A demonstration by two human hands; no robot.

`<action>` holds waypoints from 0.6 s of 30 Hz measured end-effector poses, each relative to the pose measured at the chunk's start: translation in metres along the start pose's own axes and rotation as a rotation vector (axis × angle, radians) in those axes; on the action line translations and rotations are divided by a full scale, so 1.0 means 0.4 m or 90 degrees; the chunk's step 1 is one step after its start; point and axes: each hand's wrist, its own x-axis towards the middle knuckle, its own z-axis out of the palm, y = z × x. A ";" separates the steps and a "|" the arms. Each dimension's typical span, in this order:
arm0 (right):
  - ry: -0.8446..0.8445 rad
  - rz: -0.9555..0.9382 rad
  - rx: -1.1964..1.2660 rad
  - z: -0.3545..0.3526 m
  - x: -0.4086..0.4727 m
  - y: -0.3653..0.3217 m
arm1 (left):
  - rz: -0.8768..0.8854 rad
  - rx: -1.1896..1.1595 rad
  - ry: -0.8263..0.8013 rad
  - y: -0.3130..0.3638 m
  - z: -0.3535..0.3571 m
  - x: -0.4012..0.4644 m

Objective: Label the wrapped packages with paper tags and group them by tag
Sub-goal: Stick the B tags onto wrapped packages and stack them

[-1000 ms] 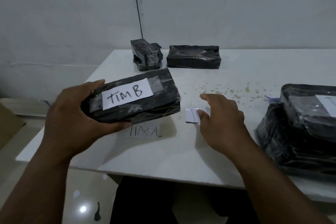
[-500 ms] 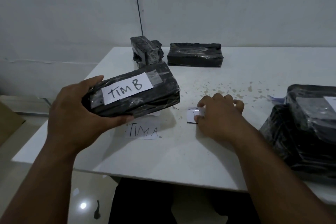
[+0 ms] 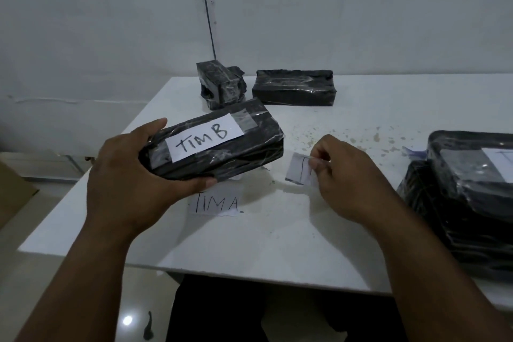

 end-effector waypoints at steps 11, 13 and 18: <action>0.121 -0.067 0.326 -0.092 -0.033 -0.083 | 0.045 0.021 -0.100 0.090 0.148 0.021; 0.111 -0.047 0.329 -0.099 -0.030 -0.083 | 0.073 0.015 -0.130 0.116 0.187 0.020; 0.114 0.003 0.324 -0.117 -0.032 -0.084 | 0.068 0.000 -0.203 0.181 0.264 0.012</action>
